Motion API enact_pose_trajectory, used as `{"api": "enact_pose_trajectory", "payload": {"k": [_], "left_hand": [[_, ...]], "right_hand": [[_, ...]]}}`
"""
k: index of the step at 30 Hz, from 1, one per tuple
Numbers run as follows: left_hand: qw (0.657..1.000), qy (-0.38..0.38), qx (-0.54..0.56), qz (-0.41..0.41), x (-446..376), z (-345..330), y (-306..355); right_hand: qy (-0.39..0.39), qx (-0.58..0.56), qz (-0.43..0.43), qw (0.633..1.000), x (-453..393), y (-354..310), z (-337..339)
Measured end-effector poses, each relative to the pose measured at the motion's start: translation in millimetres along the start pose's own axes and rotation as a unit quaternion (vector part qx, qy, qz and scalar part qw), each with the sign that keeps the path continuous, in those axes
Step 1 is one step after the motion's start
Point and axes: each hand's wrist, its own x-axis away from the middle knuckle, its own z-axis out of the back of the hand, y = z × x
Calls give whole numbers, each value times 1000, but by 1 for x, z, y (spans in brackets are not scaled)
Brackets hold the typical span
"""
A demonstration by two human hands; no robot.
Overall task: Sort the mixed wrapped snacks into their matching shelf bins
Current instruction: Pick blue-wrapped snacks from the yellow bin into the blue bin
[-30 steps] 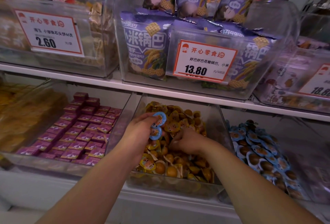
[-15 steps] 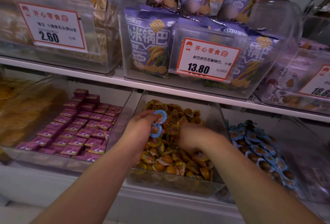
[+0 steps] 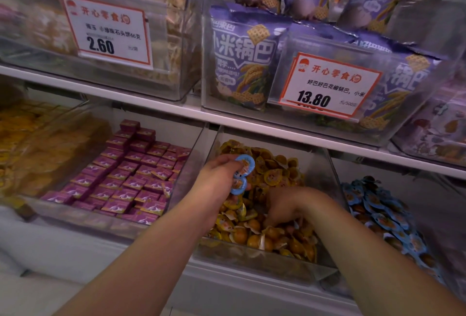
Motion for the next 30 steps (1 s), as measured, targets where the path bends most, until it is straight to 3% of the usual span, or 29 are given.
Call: {"api": "enact_pose_trajectory", "payload": {"k": [5, 7, 9, 10, 12, 15, 17, 21, 24, 27, 30], "left_hand": [[1000, -4, -13, 4, 2, 0, 1], [1000, -4, -18, 6, 3, 1, 1], [1000, -4, -25, 9, 4, 0, 2], [1000, -3, -29, 10, 4, -1, 2], [999, 0, -35, 14, 5, -2, 2], [999, -3, -42, 12, 6, -6, 0], [998, -19, -64, -14, 9, -13, -3], [984, -62, -111, -124, 18, -36, -10], [954, -26, -166, -249, 26, -56, -12], [912, -9, -225, -343, 39, -80, -16], [889, -37, -268, -369, 48, -105, -22]], "right_hand": [[-13, -28, 0, 1000, 5, 0, -3], [35, -79, 22, 996, 9, 8, -3], [124, -202, 53, 970, 14, 17, -1], [171, -297, 66, 937, 18, 21, 0], [209, -509, 76, 832, 32, 27, 1], [159, -725, 107, 662, 56, 30, -9], [154, -764, 134, 612, 71, 33, -19], [207, -752, 143, 609, 90, 35, -36], [234, -756, 124, 599, 101, 35, -38], [172, -786, 186, 564, 117, 40, -32], [91, -787, 278, 543, 130, 56, -31]]}}
